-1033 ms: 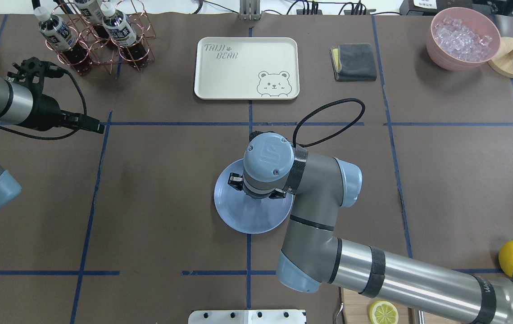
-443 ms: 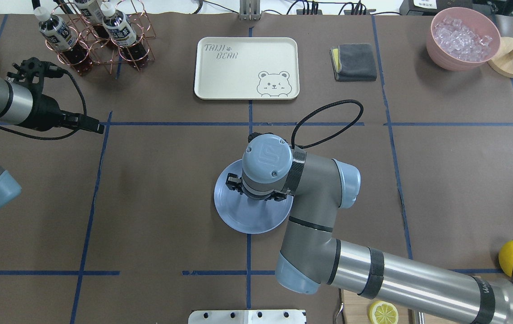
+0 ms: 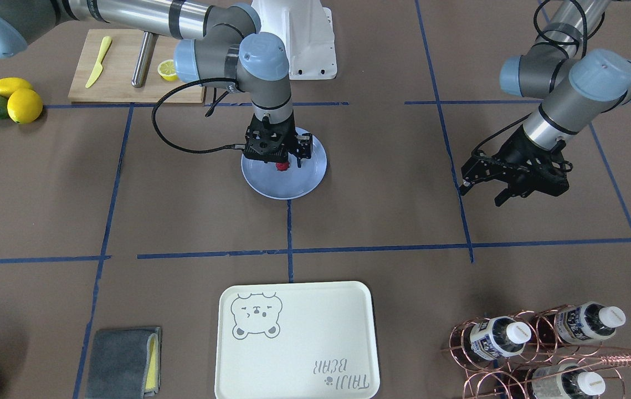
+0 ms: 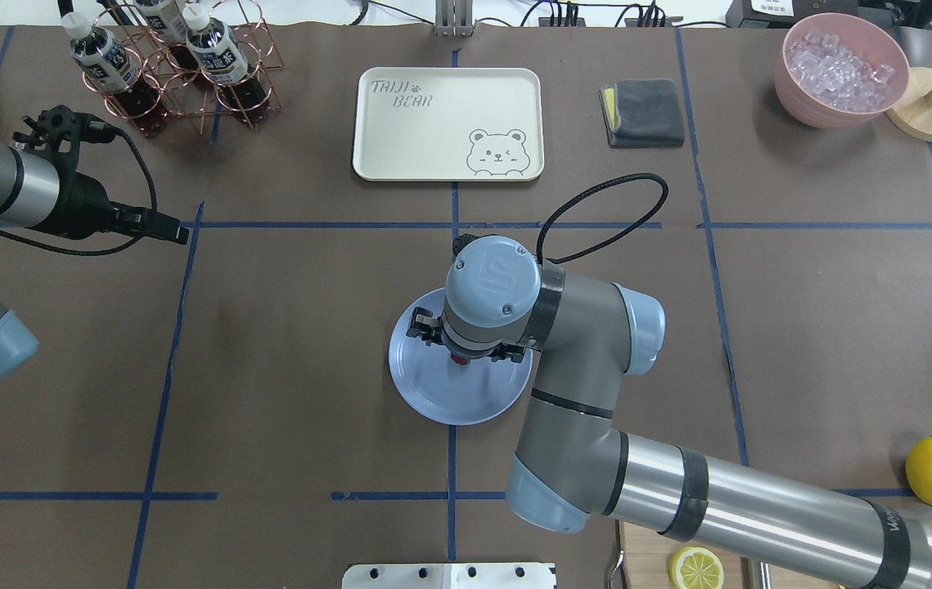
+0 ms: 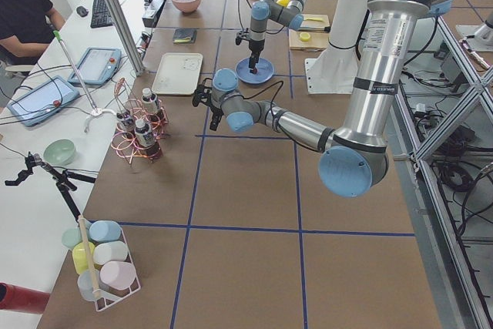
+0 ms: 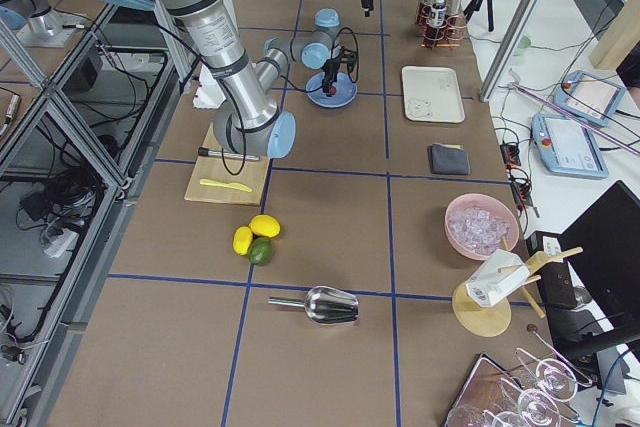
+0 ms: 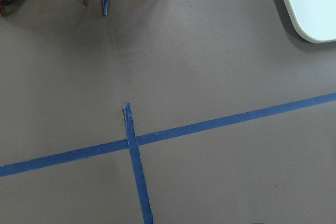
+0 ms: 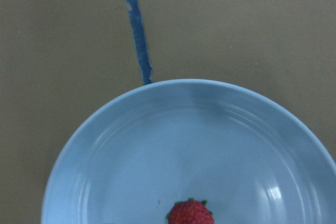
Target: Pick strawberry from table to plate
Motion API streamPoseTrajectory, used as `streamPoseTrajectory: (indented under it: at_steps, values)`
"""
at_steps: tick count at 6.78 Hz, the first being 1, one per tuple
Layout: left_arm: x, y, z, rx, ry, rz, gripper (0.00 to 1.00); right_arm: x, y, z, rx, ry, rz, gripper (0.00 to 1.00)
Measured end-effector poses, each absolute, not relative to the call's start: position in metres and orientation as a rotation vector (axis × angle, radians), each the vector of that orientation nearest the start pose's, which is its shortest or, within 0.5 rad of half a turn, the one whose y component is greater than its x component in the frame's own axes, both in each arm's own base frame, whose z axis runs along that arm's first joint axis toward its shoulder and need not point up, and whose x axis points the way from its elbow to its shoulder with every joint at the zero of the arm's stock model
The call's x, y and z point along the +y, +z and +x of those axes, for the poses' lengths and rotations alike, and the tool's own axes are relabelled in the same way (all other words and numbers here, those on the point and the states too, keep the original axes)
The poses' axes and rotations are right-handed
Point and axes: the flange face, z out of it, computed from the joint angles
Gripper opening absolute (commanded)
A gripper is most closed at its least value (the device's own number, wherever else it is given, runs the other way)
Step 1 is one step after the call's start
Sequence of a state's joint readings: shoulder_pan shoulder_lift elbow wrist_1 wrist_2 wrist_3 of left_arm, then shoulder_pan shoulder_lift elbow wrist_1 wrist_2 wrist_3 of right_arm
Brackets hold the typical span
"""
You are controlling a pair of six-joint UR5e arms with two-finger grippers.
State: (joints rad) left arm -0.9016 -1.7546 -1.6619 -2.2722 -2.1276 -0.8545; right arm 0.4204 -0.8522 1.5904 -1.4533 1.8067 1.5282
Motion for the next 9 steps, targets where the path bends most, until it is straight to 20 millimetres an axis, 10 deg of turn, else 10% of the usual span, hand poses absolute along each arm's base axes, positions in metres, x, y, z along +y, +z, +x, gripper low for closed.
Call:
streamPoseTrajectory:
  at_steps: [2, 4, 9]
  values:
    - [-0.495, 0.472, 0.278, 0.97, 0.177, 0.352, 0.88, -0.406, 0.223, -0.506, -0.951, 0.27, -0.061, 1.0]
    - [-0.491, 0.518, 0.22, 0.89, 0.24, 0.385, 0.99, -0.433, 0.285, -0.379, -0.953, 0.201, -0.054, 1.0]
    - [-0.506, 0.577, -0.032, 0.693, 0.223, 0.264, 1.0, -0.495, 0.491, -0.084, -0.804, -0.122, 0.048, 1.0]
